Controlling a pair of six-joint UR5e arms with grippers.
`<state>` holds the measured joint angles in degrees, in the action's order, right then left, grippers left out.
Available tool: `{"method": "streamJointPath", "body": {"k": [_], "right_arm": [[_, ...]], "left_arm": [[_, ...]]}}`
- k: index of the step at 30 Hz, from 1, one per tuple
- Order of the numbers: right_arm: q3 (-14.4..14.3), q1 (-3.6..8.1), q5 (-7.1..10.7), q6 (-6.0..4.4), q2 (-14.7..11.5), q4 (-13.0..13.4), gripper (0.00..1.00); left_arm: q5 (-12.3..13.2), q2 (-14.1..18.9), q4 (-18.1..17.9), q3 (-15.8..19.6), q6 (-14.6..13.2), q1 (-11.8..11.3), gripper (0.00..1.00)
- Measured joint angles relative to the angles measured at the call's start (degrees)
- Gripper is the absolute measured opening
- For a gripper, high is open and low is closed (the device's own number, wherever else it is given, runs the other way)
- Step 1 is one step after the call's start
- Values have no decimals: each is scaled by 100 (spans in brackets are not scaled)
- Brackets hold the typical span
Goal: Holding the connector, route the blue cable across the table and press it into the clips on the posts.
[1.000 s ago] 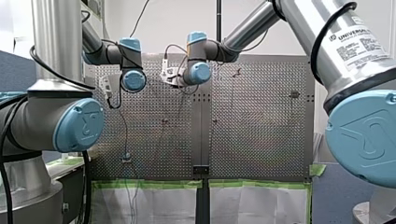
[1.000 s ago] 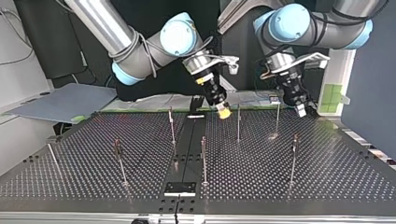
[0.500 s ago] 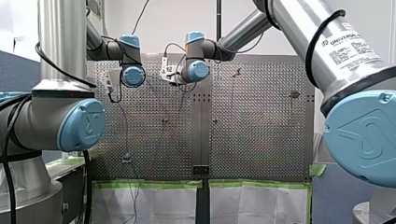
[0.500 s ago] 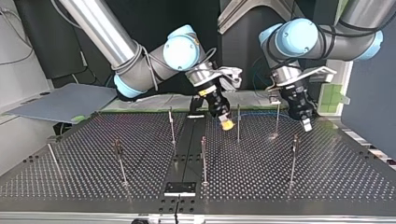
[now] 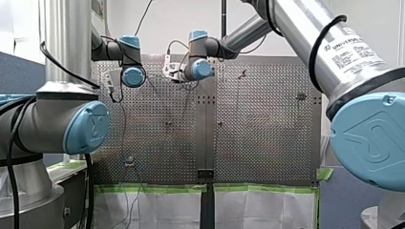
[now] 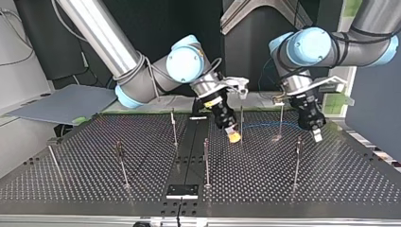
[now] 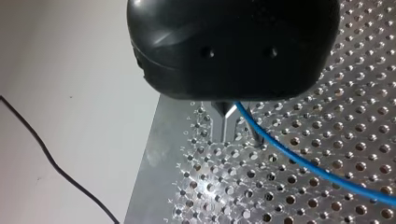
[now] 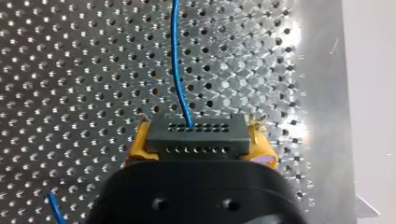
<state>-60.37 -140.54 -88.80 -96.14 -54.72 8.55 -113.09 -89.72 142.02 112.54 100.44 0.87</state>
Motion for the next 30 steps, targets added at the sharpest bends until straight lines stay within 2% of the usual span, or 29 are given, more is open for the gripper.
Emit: {"method": "streamJointPath", "body": {"k": [12,22,30], "right_arm": [[590,4,-17,-6,335,-218,0],[1057,15,-24,-10,409,-269,0],[1480,65,-72,-8,466,-308,0]], "left_arm": [[280,-197,-136,-176,102,-243,0],[574,-244,-227,-300,246,-445,0],[776,-613,-273,-470,277,-613,0]]}}
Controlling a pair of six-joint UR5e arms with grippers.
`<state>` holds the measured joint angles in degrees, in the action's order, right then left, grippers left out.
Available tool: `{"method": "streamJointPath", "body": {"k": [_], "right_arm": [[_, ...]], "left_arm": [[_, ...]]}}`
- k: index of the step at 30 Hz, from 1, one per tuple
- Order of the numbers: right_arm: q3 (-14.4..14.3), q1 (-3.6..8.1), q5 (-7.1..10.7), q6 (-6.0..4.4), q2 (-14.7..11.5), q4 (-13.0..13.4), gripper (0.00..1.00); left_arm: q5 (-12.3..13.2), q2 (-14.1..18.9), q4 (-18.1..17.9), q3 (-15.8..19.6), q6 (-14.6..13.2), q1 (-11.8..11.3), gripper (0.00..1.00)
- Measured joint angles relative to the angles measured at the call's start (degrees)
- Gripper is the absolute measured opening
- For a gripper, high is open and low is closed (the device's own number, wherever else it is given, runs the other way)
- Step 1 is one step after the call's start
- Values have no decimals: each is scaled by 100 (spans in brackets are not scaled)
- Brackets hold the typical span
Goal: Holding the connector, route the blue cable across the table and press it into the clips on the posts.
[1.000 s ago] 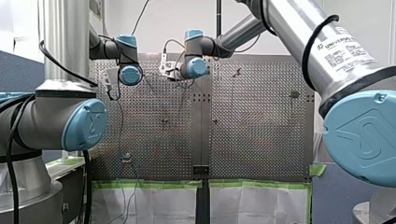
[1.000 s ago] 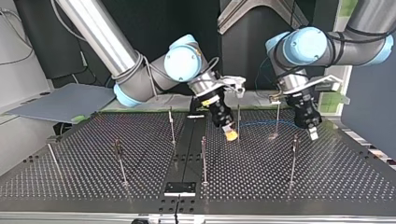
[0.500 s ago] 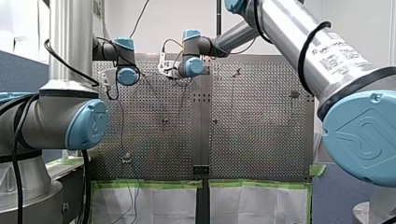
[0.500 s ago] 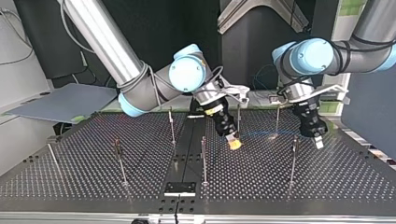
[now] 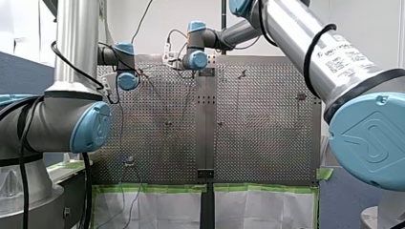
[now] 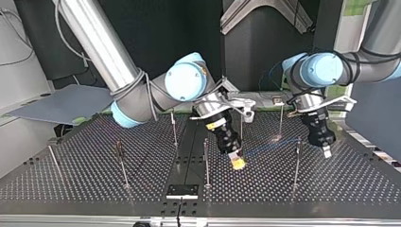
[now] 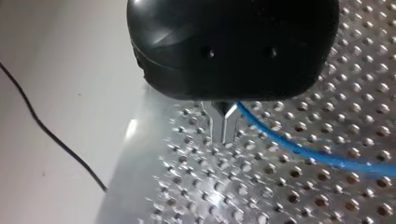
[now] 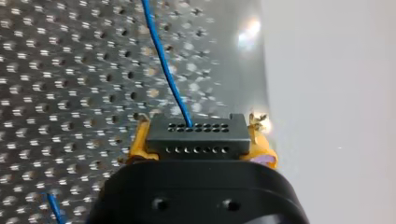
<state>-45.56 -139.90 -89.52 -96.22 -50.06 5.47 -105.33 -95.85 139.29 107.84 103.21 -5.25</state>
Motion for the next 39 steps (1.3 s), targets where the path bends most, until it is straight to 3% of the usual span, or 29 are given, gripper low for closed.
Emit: {"method": "streamJointPath", "body": {"k": [8,13,23,30,36,39], "right_arm": [[443,46,-82,44,76,-25,0],[657,52,-225,167,146,-176,0],[706,38,-413,237,198,-357,0],[704,61,-613,288,199,-611,0],[710,75,-656,302,168,-697,0],[715,61,-651,365,161,-701,0]], "left_arm": [[347,-172,-165,-62,135,-117,0],[563,-376,-210,-86,168,-131,0],[768,-497,-277,-105,288,-182,0],[749,-492,-109,-106,270,-162,0],[734,-493,-25,-103,278,-149,0],[723,-493,-9,-102,295,-166,0]]}}
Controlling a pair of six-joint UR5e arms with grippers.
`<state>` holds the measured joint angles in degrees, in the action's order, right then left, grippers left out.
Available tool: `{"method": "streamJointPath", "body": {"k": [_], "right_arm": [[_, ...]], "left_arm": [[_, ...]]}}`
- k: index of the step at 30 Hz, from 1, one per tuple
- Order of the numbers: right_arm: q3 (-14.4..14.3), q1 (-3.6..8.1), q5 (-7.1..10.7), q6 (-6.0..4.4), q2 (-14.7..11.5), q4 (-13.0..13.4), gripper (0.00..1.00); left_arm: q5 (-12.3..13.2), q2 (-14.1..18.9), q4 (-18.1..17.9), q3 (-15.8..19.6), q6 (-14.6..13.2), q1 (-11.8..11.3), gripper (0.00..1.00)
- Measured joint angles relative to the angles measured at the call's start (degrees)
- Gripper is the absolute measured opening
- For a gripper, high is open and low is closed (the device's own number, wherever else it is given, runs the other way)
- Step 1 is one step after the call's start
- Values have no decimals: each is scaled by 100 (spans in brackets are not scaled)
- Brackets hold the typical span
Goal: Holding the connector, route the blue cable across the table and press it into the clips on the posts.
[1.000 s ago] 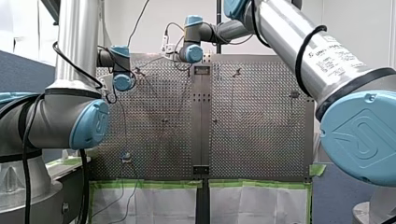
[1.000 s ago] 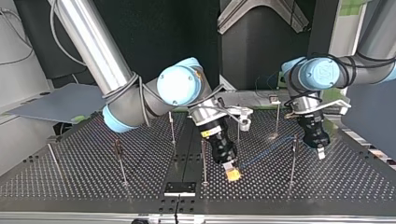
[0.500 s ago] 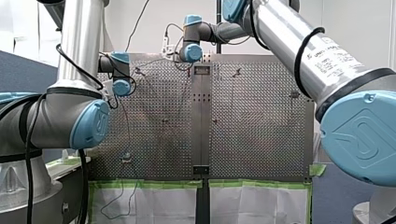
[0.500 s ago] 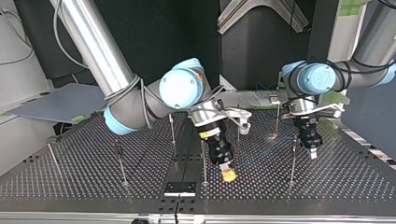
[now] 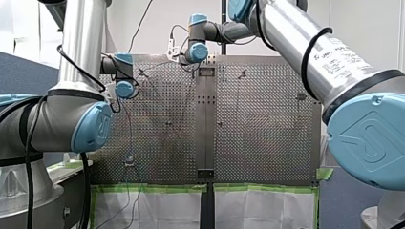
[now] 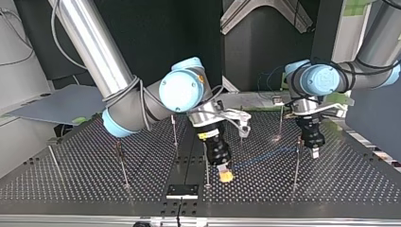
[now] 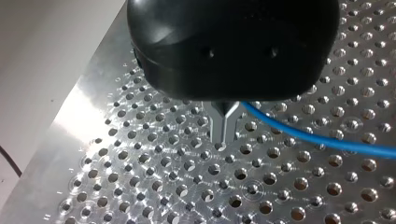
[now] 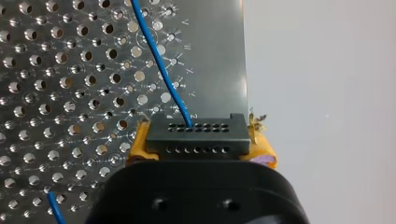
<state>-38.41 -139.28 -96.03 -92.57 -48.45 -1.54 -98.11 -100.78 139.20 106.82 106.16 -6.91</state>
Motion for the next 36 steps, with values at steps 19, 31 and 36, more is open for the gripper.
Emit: {"method": "streamJointPath", "body": {"k": [19,31,36], "right_arm": [[-409,-231,-382,21,57,-158,0],[-510,-155,-364,-43,79,-179,0],[-510,-130,-300,-45,110,-180,0]], "left_arm": [[-291,561,280,518,641,-34,89],[193,1195,768,892,1139,-2,100],[459,1463,1038,898,1130,43,100]]}}
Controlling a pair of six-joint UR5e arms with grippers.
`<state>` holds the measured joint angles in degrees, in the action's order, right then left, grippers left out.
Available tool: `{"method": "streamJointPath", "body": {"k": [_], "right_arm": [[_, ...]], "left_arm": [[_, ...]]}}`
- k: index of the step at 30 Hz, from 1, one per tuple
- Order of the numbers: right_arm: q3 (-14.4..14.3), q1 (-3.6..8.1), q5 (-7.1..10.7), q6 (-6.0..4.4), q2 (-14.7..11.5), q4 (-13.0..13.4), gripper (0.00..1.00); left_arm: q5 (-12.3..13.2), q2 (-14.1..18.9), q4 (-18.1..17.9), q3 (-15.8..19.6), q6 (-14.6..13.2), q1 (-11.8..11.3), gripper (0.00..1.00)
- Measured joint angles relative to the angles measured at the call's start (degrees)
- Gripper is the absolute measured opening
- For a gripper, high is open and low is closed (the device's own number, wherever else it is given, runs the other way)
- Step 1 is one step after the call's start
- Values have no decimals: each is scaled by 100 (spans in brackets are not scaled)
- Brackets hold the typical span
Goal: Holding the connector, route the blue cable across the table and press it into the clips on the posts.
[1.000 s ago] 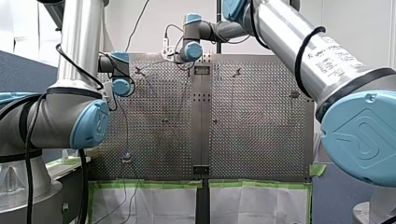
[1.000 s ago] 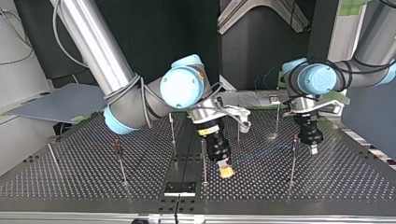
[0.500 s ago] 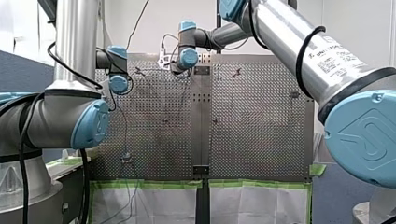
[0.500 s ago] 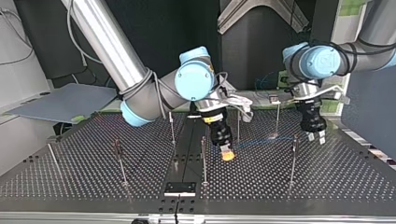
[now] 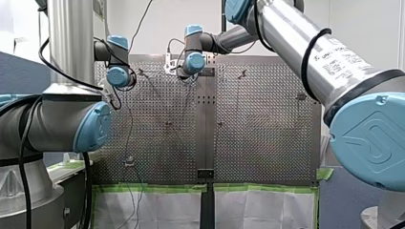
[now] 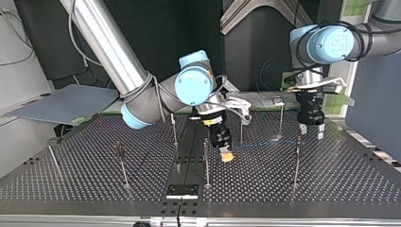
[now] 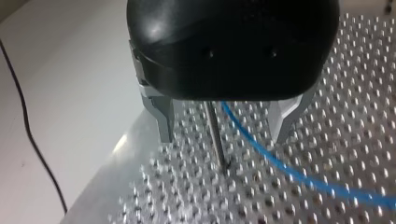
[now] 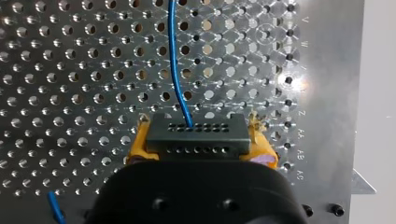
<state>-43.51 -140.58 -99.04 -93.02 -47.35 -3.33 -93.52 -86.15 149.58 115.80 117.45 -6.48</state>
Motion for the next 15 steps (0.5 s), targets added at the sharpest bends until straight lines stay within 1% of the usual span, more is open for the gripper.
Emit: {"method": "streamJointPath", "body": {"k": [3,9,15], "right_arm": [[1,0,17,0,11,3,0],[3,1,57,-2,16,1,0],[3,15,67,0,18,9,0]], "left_arm": [[113,173,173,1,-45,29,100],[160,469,466,37,-137,87,100],[165,719,756,78,-399,287,100]]}}
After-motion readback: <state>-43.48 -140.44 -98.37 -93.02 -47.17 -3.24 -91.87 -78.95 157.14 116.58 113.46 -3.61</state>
